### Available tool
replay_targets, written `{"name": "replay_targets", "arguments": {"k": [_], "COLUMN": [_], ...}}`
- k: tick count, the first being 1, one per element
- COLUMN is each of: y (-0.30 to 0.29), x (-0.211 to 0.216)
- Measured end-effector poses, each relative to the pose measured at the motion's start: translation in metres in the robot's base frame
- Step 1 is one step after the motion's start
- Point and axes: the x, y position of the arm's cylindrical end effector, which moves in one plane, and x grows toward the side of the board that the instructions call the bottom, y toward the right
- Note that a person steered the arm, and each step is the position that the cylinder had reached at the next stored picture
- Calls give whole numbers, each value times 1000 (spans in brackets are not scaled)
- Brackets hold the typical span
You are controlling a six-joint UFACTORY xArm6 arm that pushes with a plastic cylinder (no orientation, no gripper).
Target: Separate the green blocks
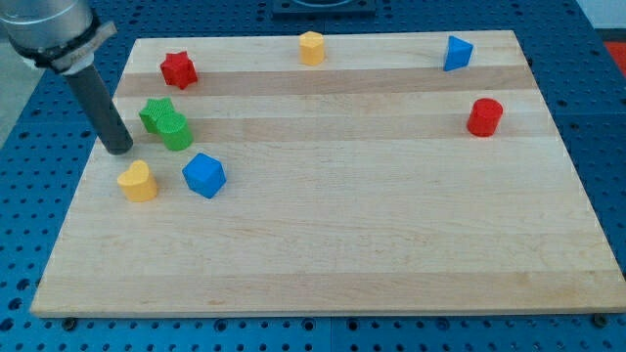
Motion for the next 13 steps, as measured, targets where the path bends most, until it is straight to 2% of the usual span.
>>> {"name": "replay_targets", "arguments": {"k": [1,2,4,5,6,7,8,9,10,12,13], "y": [23,28,27,27,28,55,70,59,45,39,40], "x": [25,32,88,98,63,29,63,99,117,126,103]}}
